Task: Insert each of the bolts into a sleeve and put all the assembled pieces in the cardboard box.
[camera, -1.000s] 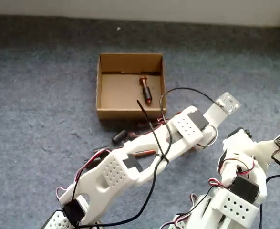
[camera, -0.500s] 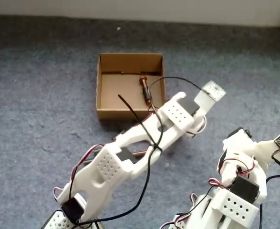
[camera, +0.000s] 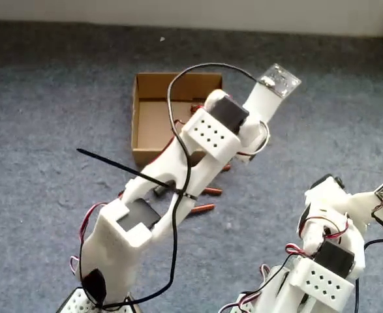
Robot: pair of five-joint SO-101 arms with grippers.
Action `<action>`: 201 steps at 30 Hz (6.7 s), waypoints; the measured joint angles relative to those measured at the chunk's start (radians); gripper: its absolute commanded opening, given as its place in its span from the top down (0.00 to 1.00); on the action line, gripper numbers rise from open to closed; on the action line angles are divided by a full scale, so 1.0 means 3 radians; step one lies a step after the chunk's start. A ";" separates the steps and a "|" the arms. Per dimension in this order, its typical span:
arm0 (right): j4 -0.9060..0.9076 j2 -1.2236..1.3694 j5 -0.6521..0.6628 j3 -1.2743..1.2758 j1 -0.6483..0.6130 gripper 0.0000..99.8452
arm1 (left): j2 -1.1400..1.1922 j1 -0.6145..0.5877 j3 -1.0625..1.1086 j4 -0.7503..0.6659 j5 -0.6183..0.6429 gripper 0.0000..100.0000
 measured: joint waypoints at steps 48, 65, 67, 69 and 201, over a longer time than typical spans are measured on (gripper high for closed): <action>0.0056 0.0005 0.0153 0.0097 -0.2000 0.99 | -0.5600 -0.0951 0.5345 -0.1708 -0.0435 0.99; -0.0338 0.0005 0.0153 0.0097 -0.3549 0.99 | -0.7416 -0.1166 0.6951 -0.2440 -0.0829 0.99; -0.0419 0.0005 0.0159 0.0097 -0.3626 0.99 | -0.7529 -0.1212 0.6976 -0.2460 -0.0829 0.99; -0.0460 0.0005 0.0159 0.0097 -0.3657 0.99 | -0.7605 -0.1212 0.6976 -0.2460 -0.0747 0.99; -0.1846 -0.1672 0.1335 0.1089 -0.4148 1.00 | -0.7825 -0.1243 0.5473 -0.1095 -0.0389 0.75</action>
